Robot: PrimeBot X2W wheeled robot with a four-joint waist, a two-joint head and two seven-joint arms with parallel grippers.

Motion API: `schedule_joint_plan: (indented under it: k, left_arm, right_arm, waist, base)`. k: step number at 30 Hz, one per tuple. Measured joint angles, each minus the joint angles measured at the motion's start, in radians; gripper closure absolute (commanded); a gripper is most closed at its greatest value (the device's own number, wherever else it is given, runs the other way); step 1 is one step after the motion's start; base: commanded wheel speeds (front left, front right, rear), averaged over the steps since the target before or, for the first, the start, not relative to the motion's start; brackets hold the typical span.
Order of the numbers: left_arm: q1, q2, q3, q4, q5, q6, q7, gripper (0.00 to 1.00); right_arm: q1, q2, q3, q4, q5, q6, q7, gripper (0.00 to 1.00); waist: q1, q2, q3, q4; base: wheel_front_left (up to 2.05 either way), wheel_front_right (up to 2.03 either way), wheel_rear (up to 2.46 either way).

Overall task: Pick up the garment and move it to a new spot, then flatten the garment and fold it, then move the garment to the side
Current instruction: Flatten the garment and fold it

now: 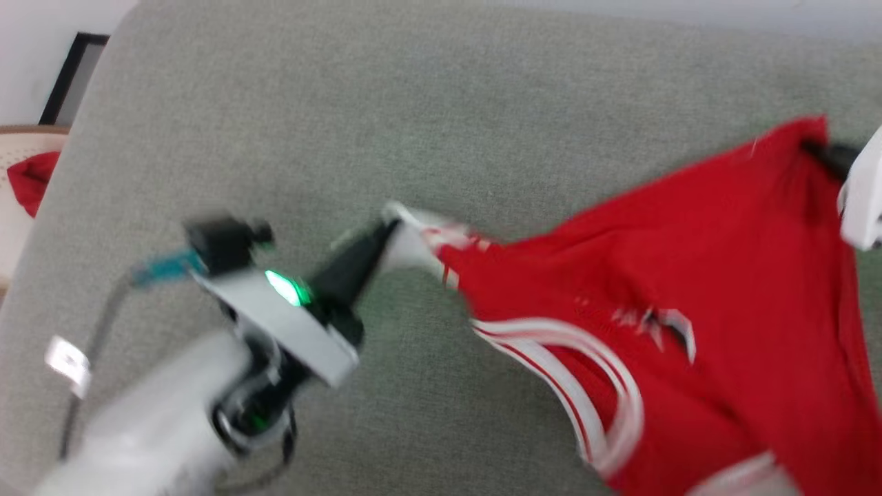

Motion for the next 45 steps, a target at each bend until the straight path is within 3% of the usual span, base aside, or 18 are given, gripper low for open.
schedule_joint_plan:
  k: [5,10,15,19,23,27,32,36,39,45]
  left_arm:
    - [-0.185,0.001,0.083,0.083,-0.087,0.000,0.044,1.00]
    - [-0.457,-0.060,0.185,0.303,-0.159,0.000,0.094,1.00]
    - [-0.771,-0.125,0.243,0.540,-0.138,0.006,0.094,1.00]
    - [-0.992,-0.145,0.266,0.666,-0.086,0.005,0.059,1.00]
    - [-1.074,-0.178,0.278,0.735,-0.077,0.000,0.040,1.00]
    - [-1.015,-0.195,0.273,0.694,-0.127,-0.001,0.063,1.00]
    - [-0.786,-0.183,0.266,0.549,-0.203,0.000,0.067,1.00]
    - [-0.569,-0.138,0.244,0.378,-0.224,0.000,0.047,1.00]
    - [-0.400,-0.090,0.197,0.268,-0.183,0.000,0.026,1.00]
    - [-0.087,-0.047,0.203,0.056,-0.180,0.000,0.002,1.00]
  right_arm:
    - [-0.119,0.047,-0.102,0.098,-0.042,0.000,-0.091,1.00]
    - [-0.310,0.097,-0.207,0.222,-0.114,0.000,-0.175,1.00]
    - [-0.534,0.171,-0.302,0.328,-0.212,0.000,-0.315,1.00]
    - [-0.684,0.209,-0.325,0.393,-0.318,0.001,-0.428,1.00]
    - [-0.758,0.231,-0.344,0.464,-0.369,0.001,-0.493,1.00]
    - [-0.734,0.241,-0.327,0.514,-0.369,0.000,-0.511,1.00]
    - [-0.576,0.242,-0.265,0.498,-0.278,0.000,-0.493,1.00]
    - [-0.411,0.206,-0.192,0.394,-0.170,0.000,-0.471,1.00]
    - [-0.262,0.159,-0.144,0.281,-0.076,0.000,-0.438,1.00]
    - [0.033,0.044,-0.127,0.061,0.097,0.000,-0.364,1.00]
  waist:
    - [0.0000,0.0000,-0.006,-0.028]
    - [0.0000,0.0000,0.022,-0.057]
    - [0.0000,0.0000,0.072,-0.091]
    - [0.0000,-0.0001,0.109,-0.129]
    - [0.0000,0.0000,0.135,-0.164]
    - [0.0000,0.0000,0.153,-0.182]
    - [0.0000,0.0000,0.152,-0.181]
    - [0.0000,0.0000,0.142,-0.181]
    - [0.0000,0.0000,0.126,-0.180]
    - [0.0000,0.0000,0.079,-0.174]
  base:
    - [0.00,0.00,0.00]
    - [0.00,0.00,0.00]
    - [0.00,0.00,0.00]
    - [0.00,0.00,0.00]
    - [0.00,0.00,0.00]
    - [0.00,0.00,0.00]
    - [0.00,0.00,0.00]
    - [0.00,0.00,0.00]
    - [0.00,0.00,0.00]
    - [0.00,0.00,0.00]
